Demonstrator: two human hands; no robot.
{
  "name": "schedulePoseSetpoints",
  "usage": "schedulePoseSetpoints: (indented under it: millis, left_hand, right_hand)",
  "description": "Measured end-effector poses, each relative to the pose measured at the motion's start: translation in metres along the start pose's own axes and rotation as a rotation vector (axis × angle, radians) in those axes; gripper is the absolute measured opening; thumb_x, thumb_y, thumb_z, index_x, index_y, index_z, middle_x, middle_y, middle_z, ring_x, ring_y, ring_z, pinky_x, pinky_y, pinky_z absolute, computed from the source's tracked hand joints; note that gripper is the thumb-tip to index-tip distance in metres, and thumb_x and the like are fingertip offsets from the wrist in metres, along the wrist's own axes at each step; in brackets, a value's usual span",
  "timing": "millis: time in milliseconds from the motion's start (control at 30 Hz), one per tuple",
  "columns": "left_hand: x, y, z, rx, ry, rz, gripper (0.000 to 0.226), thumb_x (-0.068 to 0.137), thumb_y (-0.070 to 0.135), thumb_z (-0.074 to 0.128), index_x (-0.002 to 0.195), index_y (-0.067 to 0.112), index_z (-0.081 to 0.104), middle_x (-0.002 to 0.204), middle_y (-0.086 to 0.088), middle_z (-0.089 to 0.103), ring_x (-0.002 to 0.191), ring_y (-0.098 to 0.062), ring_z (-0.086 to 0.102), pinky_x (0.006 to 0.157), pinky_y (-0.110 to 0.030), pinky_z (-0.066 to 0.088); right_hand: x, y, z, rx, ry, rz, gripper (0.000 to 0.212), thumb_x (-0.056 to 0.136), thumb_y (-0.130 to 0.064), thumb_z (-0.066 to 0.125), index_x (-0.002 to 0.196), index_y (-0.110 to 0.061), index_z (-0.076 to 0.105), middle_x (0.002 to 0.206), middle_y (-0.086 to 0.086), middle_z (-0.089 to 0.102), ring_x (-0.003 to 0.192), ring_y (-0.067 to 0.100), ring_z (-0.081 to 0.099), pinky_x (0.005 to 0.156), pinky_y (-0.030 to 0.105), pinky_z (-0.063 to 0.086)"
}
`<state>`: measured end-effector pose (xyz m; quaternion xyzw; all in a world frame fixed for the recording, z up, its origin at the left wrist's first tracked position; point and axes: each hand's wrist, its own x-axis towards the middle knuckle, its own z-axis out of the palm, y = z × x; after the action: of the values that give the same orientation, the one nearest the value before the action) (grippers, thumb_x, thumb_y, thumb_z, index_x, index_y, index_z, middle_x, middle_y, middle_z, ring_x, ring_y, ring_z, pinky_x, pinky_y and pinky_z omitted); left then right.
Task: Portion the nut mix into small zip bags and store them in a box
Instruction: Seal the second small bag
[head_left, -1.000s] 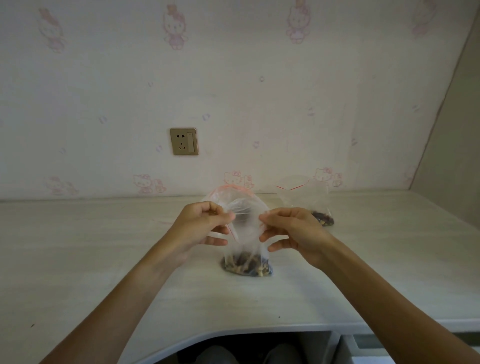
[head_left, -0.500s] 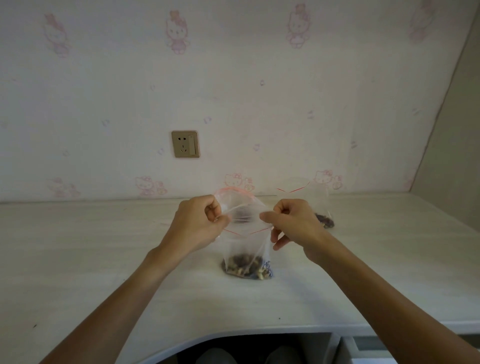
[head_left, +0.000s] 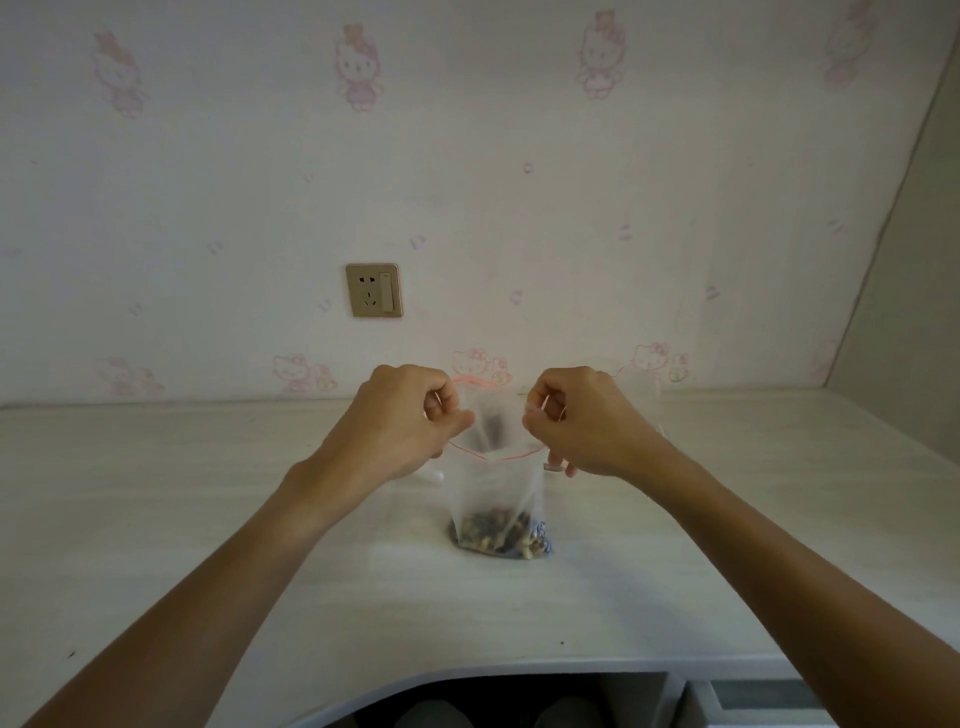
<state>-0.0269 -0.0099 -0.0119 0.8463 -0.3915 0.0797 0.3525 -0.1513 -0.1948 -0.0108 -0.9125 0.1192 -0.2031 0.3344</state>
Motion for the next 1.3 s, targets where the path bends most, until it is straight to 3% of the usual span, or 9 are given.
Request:
schedulePoseSetpoints:
  millis: [200,367,500,633,800,933,1033,1167,1300]
  left_hand:
    - [0.004,-0.008,-0.018,-0.055,-0.156,-0.056,0.008,0.097,0.024,0.073,0.093,0.024,0.08,0.077,0.014,0.075,0.067,-0.006,0.075,0.061,-0.033,0.064]
    - [-0.001,-0.004,-0.02,0.137,-0.09,0.121,0.033,0.092,0.05,0.072,0.121,0.037,0.065,0.114,0.021,0.063,0.068,-0.001,0.068,0.07,-0.026,0.051]
    - [-0.013,0.001,-0.016,0.185,0.085,0.277,0.03,0.086,0.065,0.068,0.107,0.043,0.066,0.106,0.026,0.062,0.071,0.01,0.06,0.065,-0.018,0.041]
    - [-0.021,0.008,0.001,0.171,-0.045,0.354,0.029,0.085,0.056,0.077,0.108,0.04,0.069,0.109,0.025,0.071,0.082,0.019,0.057,0.074,-0.013,0.041]
    - [-0.016,0.01,0.022,0.173,-0.126,0.314,0.011,0.095,0.043,0.071,0.103,0.035,0.072,0.1,0.021,0.07,0.055,0.008,0.065,0.069,-0.021,0.051]
    - [-0.006,0.008,0.014,0.142,-0.081,0.283,0.017,0.099,0.046,0.063,0.092,0.034,0.073,0.085,0.021,0.069,0.063,0.004,0.068,0.069,-0.031,0.059]
    - [-0.002,0.001,0.005,0.041,-0.157,0.214,0.024,0.099,0.049,0.062,0.085,0.031,0.071,0.082,0.018,0.07,0.06,-0.002,0.071,0.066,-0.035,0.056]
    - [0.0,0.0,0.005,-0.17,-0.245,0.152,0.012,0.098,0.046,0.067,0.09,0.037,0.07,0.1,0.026,0.069,0.052,-0.016,0.073,0.059,-0.024,0.05]
    - [-0.001,0.002,0.008,-0.3,-0.254,0.165,0.008,0.093,0.045,0.072,0.094,0.037,0.071,0.102,0.025,0.069,0.047,-0.021,0.07,0.053,-0.017,0.05]
  right_hand:
    - [0.001,0.009,-0.021,0.327,-0.176,0.121,0.007,0.098,-0.01,0.066,0.101,-0.006,0.071,0.083,0.017,0.074,0.071,0.032,0.076,0.05,0.032,0.058]
    - [0.0,0.017,-0.016,-0.126,-0.066,-0.201,0.023,0.097,-0.028,0.068,0.12,-0.025,0.068,0.096,-0.007,0.068,0.084,0.009,0.068,0.066,0.024,0.053]
    - [-0.008,0.027,-0.024,-0.121,-0.089,-0.39,0.033,0.089,-0.033,0.077,0.12,-0.033,0.066,0.123,-0.013,0.057,0.108,0.002,0.058,0.076,0.019,0.056]
    - [-0.001,0.032,-0.023,-0.438,-0.146,-0.405,0.031,0.091,-0.02,0.075,0.117,-0.032,0.064,0.143,-0.011,0.044,0.117,0.0,0.045,0.086,0.024,0.048]
    - [0.011,0.026,-0.02,-0.466,-0.108,-0.451,0.007,0.095,-0.023,0.071,0.102,-0.025,0.071,0.122,-0.006,0.059,0.113,0.011,0.054,0.091,0.03,0.049]
    - [0.015,0.021,-0.029,-0.277,-0.215,-0.448,0.011,0.095,-0.029,0.073,0.099,-0.019,0.075,0.12,-0.003,0.064,0.111,0.012,0.059,0.097,0.028,0.047]
    - [0.015,0.016,-0.031,-0.168,-0.215,-0.418,0.014,0.094,-0.031,0.073,0.098,-0.019,0.076,0.12,-0.006,0.065,0.112,0.008,0.061,0.099,0.032,0.049]
    - [0.015,0.009,-0.026,-0.021,-0.23,-0.382,0.005,0.094,-0.029,0.073,0.094,-0.026,0.077,0.117,-0.011,0.067,0.112,0.004,0.062,0.102,0.038,0.049]
    - [0.014,0.006,-0.018,-0.038,-0.241,-0.394,0.015,0.1,-0.025,0.065,0.104,-0.019,0.078,0.105,-0.007,0.071,0.103,0.01,0.064,0.096,0.045,0.05]
